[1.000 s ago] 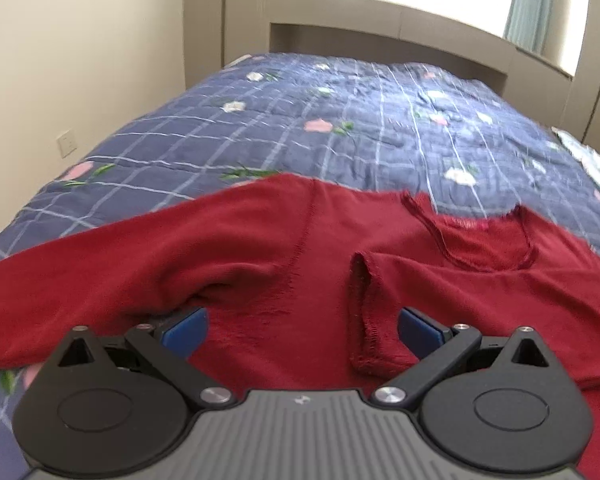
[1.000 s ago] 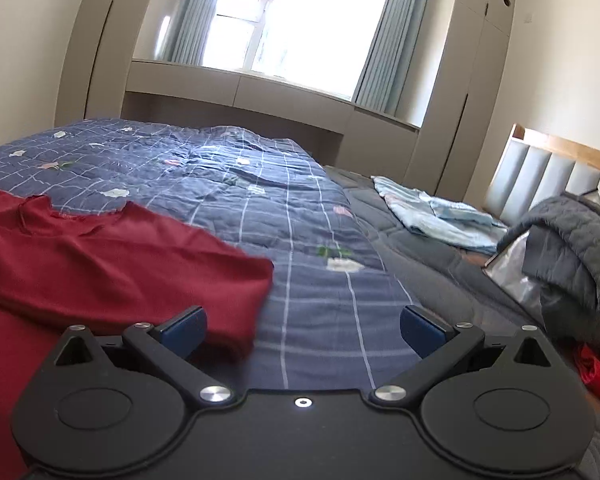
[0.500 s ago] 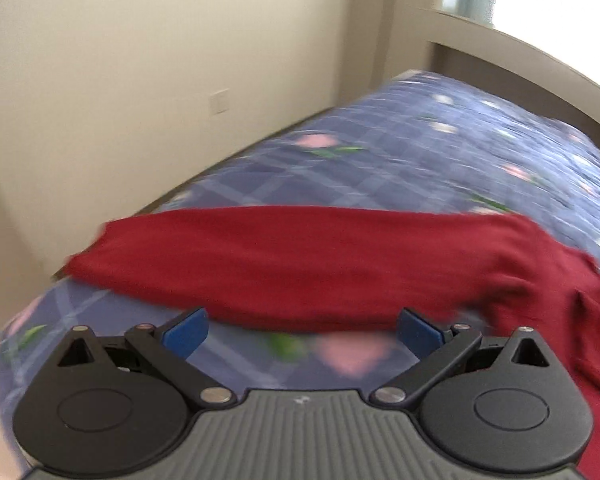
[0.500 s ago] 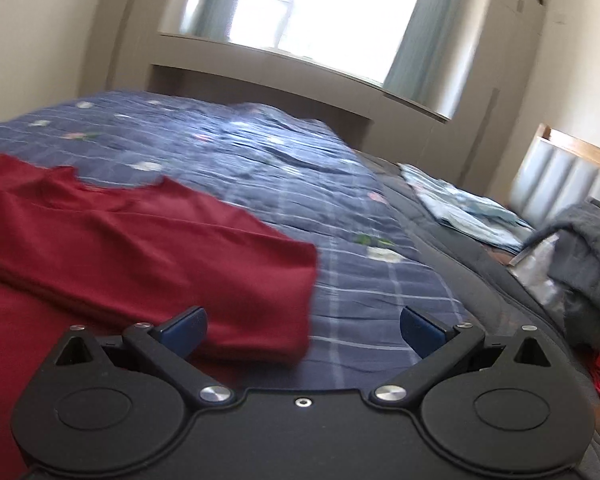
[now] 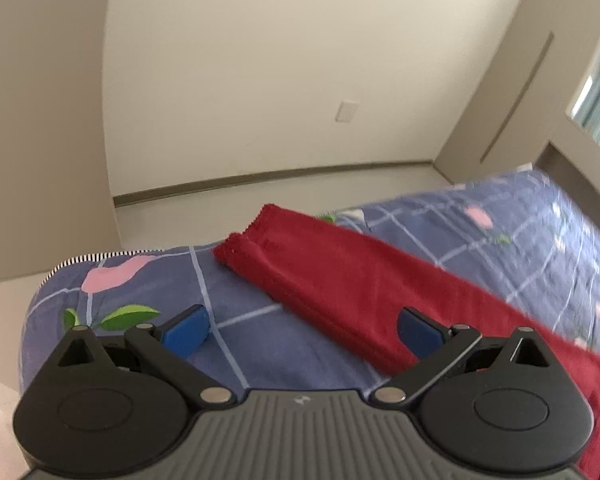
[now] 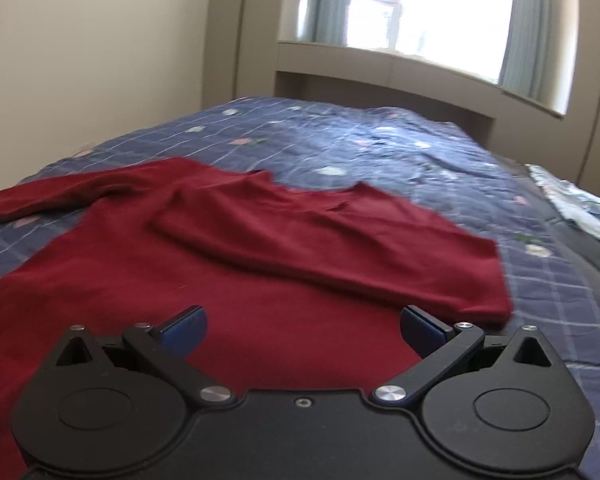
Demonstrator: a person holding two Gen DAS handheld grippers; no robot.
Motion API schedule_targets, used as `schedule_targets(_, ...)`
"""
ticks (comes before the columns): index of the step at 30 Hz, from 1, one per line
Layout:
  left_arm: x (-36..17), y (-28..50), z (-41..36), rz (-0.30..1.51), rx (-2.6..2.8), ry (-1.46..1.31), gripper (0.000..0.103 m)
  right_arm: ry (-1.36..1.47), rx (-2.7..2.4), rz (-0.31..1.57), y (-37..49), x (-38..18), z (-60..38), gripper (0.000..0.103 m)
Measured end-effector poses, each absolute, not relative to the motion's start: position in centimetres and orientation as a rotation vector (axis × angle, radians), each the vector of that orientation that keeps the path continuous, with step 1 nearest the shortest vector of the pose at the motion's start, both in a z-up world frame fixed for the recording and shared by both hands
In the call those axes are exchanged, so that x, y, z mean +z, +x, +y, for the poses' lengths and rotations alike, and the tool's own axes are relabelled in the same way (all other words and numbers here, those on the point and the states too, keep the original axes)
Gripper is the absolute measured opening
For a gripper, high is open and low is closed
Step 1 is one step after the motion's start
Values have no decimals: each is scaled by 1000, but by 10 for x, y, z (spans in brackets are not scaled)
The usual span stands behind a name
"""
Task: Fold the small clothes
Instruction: 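Grasp the other sleeve cuff with the left gripper and lift it, then lay the held sleeve across the sweater body and open the left gripper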
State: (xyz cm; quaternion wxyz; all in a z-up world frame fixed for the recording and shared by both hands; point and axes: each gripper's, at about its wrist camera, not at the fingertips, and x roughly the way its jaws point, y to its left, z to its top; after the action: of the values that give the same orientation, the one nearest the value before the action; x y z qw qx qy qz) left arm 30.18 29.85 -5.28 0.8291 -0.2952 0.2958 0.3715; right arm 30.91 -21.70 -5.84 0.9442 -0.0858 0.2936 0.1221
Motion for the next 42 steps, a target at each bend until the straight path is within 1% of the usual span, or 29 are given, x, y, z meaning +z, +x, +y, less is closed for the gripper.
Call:
schedule_targets(2,-53,301,300,597,821,-655,92,-171,261,615,305,-62,-209,102)
schedule_targets(3,-53,299,302,582,846,-674,85,-166,265,624,304,-64,-206,102)
schedule_targets(5,-51,293,305,549,878,-722,76,-156,273,636,302,-66,-201,102)
schedule_targets(6,-51,290,308,524,893,-752,67,-153,275,639,301,-67,-200,102)
schedule_targets(7,-51,289,313,506,902,-773,55,-149,276,641,299,-67,-199,102)
schedule_targets(8,-51,287,317,490,909,-795,48,-145,279,644,300,-67,-199,102)
schedule_targets(9,-52,287,321,487,928,-817,32,-142,283,646,300,-68,-199,102)
schedule_targets(10,-53,288,325,494,957,-821,19,-142,286,649,300,-68,-199,102)
schedule_targets(12,-54,290,332,487,984,-850,10,-143,288,651,301,-68,-199,102)
schedule_targets(13,-54,291,333,477,989,-861,7,-143,288,651,301,-68,-200,102)
schedule_targets(17,-36,300,326,415,954,-808,4,-139,292,644,301,-66,-203,102)
schedule_targets(23,19,330,293,279,777,-705,3,-114,280,643,304,-67,-210,102)
schedule_targets(28,73,366,246,206,541,-638,3,-88,267,636,305,-65,-219,102)
schedule_targets(32,111,398,191,167,338,-550,3,-64,246,620,305,-62,-231,102)
schedule_targets(38,134,431,101,175,41,-454,3,-35,191,601,307,-57,-257,102)
schedule_targets(42,119,445,38,224,-122,-336,3,-19,133,595,305,-55,-281,102)
